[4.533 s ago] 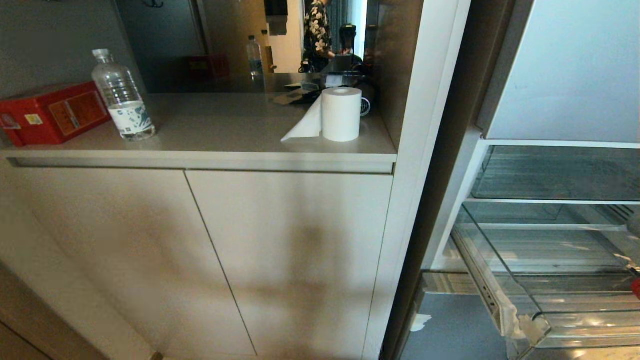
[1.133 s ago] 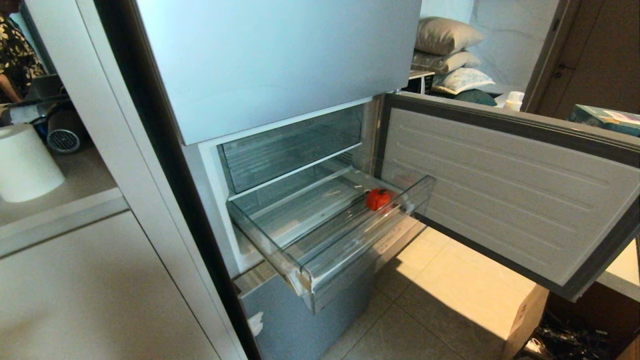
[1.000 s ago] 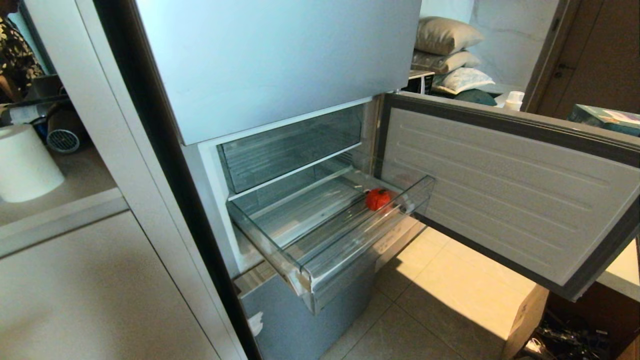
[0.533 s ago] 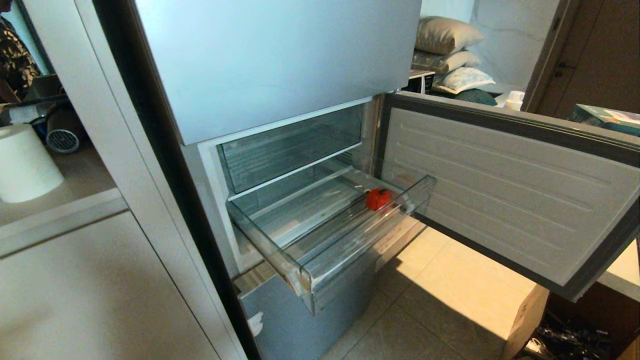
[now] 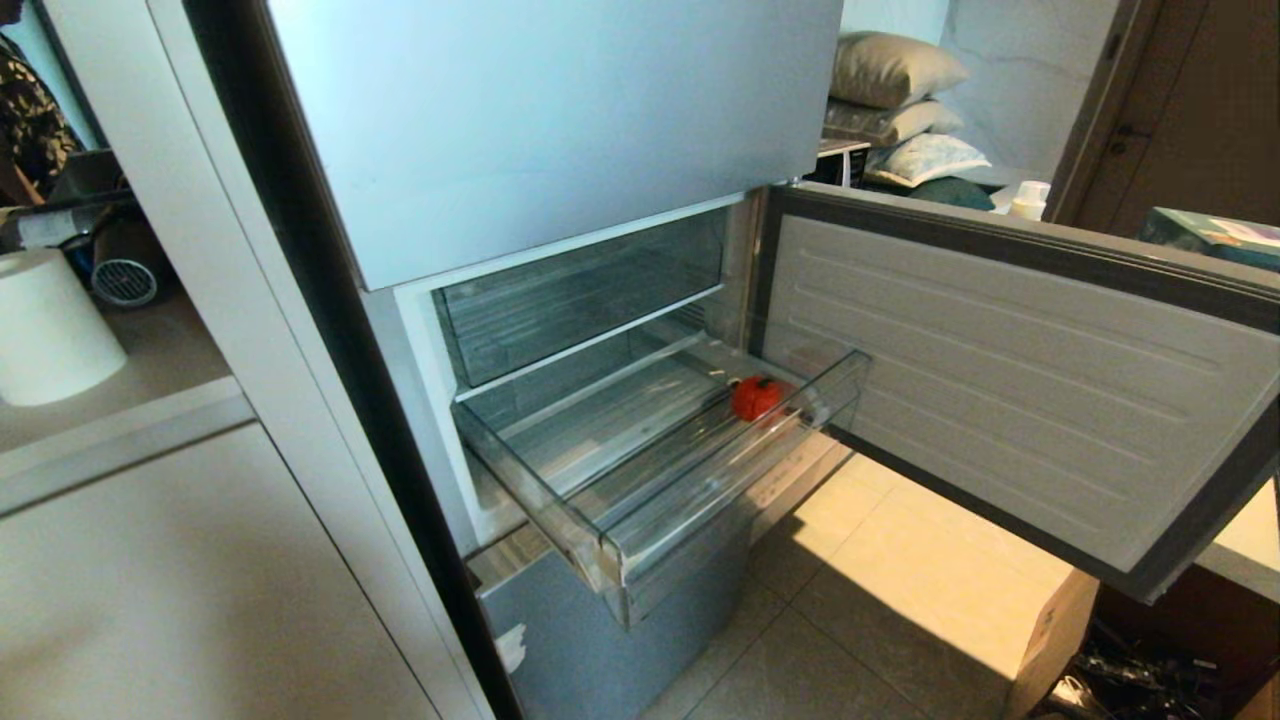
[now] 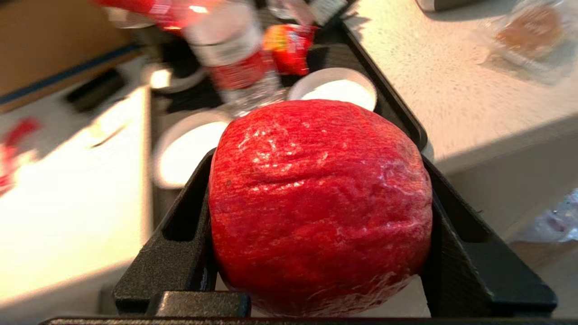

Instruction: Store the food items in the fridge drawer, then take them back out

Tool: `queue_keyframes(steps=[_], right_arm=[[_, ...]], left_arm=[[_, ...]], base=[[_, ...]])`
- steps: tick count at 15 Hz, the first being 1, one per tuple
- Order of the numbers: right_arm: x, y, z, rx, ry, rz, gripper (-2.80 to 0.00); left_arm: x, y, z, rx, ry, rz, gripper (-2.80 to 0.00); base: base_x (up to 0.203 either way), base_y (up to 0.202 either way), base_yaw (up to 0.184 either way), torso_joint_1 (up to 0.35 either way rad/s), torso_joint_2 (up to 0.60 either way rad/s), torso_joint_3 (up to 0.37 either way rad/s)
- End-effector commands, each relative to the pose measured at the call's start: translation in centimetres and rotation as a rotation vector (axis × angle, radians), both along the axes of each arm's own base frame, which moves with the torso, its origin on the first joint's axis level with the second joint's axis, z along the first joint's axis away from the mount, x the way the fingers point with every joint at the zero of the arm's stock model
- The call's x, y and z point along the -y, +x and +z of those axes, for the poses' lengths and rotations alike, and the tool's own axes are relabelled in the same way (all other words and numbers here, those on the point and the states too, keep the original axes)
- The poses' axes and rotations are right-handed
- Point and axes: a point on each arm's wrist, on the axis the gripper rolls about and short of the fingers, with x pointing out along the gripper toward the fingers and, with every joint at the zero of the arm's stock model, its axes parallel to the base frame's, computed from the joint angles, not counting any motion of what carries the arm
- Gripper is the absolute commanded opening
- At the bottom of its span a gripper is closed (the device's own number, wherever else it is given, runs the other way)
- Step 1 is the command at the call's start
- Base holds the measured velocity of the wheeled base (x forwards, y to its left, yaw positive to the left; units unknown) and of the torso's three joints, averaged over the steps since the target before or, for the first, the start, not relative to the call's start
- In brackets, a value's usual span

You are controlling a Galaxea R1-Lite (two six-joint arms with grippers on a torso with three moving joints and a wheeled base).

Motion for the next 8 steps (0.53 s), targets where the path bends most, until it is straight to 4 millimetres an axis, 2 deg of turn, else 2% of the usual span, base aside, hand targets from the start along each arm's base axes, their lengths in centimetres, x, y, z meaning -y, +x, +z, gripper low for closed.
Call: queue_keyframes(steps=[1,3,6,8], right_arm=[[5.2,1.6,-5.8,-0.023,0.09,-0.007,-2.8],[8.1,2.6,-6.8,0.018,0.066,-0.011,-2.8],[10.8,3.7,-6.5,0.072,0.016,-0.013,-2.8],[11.9,4.4,-7.0,0.081,0.011,-0.007,-2.8]], left_arm=[[0.0,0.0,0.0,-0.003,0.0,0.0,-2.8],[0.0,0.0,0.0,-0.003,0.0,0.0,-2.8],[0.0,0.0,0.0,-0.003,0.0,0.0,-2.8],[0.0,0.0,0.0,-0.003,0.0,0.0,-2.8]], base=[[0.0,0.0,0.0,0.0,0.0,0.0],[0.0,0.0,0.0,0.0,0.0,0.0],[0.0,0.0,0.0,0.0,0.0,0.0],[0.0,0.0,0.0,0.0,0.0,0.0]])
